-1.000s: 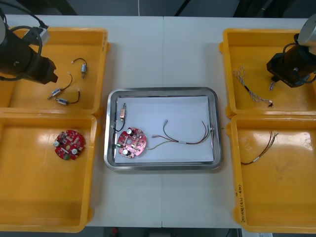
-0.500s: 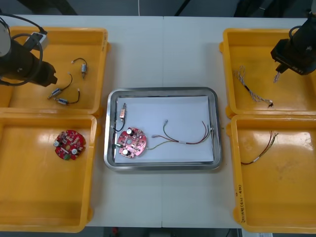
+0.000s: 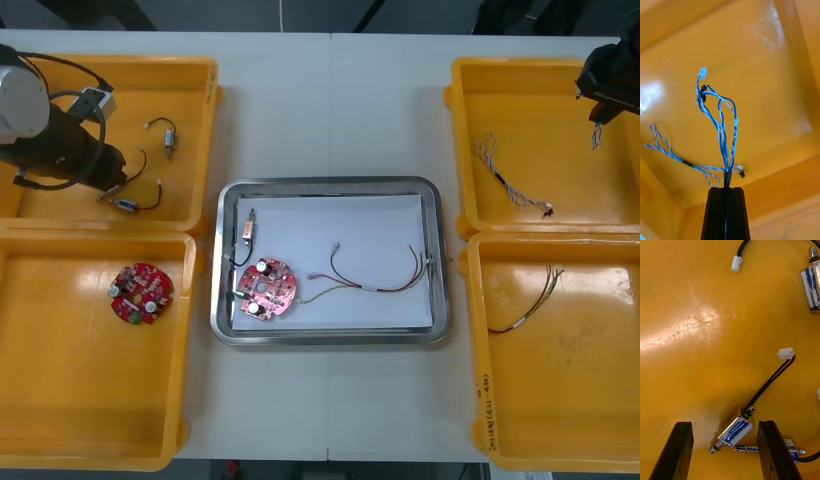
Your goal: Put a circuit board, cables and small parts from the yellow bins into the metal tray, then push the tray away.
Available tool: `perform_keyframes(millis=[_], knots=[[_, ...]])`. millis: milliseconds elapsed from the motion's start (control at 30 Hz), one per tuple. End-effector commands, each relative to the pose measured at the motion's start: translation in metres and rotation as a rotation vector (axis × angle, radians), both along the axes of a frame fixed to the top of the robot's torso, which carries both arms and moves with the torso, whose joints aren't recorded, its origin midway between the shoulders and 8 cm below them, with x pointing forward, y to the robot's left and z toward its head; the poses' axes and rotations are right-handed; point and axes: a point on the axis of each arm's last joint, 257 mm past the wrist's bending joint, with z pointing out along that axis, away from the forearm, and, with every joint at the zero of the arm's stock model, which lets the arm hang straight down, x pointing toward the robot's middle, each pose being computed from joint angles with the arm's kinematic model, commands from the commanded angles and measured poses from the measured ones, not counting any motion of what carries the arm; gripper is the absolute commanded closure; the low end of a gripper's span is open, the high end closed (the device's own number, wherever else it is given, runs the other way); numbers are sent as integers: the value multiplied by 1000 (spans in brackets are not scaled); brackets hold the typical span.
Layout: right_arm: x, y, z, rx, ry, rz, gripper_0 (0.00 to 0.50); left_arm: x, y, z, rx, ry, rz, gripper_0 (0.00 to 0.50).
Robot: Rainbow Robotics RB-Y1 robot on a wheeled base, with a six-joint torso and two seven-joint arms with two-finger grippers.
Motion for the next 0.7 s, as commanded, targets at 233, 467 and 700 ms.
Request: perform_keyframes(millis=[233,467,700], knots=[[-12,6,67,-133,-168,175,500,11,-14,-6,54,-40,-87,0],[-17,42,93,-161,-288,308,500,6,-14,-22,67,-26,-97,0],[-27,82,100,-210,-304,476,500,-1,-10,-37,69,-7,-94,0]])
